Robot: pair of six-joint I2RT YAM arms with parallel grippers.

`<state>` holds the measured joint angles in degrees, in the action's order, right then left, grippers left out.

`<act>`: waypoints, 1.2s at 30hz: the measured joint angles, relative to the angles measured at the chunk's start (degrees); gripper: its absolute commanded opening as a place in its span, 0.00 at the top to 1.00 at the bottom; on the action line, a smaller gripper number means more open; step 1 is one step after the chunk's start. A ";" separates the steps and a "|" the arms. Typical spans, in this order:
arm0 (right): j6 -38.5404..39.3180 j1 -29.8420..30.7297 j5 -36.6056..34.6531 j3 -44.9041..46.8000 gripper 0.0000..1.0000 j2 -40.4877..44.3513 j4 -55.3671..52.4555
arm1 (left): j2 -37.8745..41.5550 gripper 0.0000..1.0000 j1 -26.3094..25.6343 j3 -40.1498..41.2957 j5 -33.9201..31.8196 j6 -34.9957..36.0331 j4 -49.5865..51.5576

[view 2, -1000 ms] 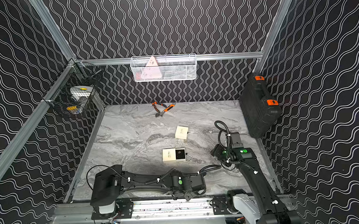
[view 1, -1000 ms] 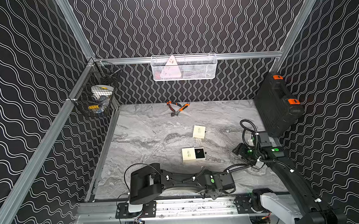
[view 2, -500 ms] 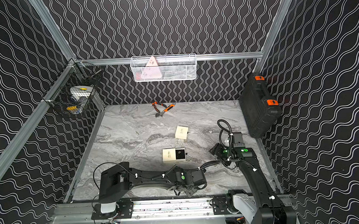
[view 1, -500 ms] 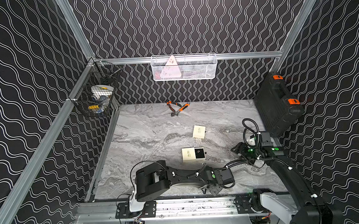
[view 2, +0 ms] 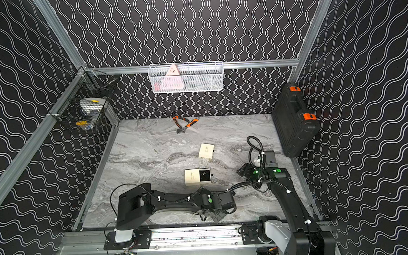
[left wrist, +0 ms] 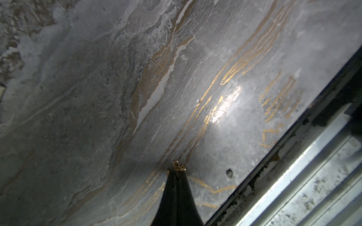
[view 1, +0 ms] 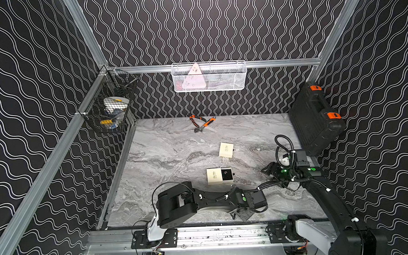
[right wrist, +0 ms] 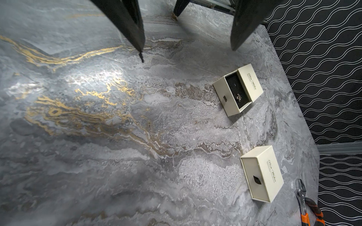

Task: Place the earrings into the drawer-style jewelry box
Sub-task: Pick up the earring from the center of the board.

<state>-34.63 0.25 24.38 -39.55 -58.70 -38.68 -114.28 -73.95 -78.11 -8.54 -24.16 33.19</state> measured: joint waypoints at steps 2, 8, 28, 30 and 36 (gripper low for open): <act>0.15 -0.02 0.22 0.02 0.30 -0.11 0.02 | 0.00 1.00 0.11 0.07 0.00 0.00 -0.11; 0.61 -0.07 0.61 0.07 0.30 -0.02 0.02 | 0.15 1.00 0.46 0.26 0.48 -0.13 -0.28; -6.14 2.84 29.99 9.20 0.39 1.95 29.44 | 24.33 1.00 30.53 24.13 33.29 -21.03 -24.50; -7.76 5.38 31.85 9.29 0.39 1.53 34.36 | 24.63 1.00 34.27 27.06 38.40 -25.35 -29.75; -11.72 12.22 33.33 10.08 0.39 -3.37 48.61 | 25.16 1.00 41.48 33.46 50.80 -38.97 -46.25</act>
<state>-46.35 12.47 57.71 -29.47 -62.06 9.93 -89.12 -32.47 -44.64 42.26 -63.13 -13.06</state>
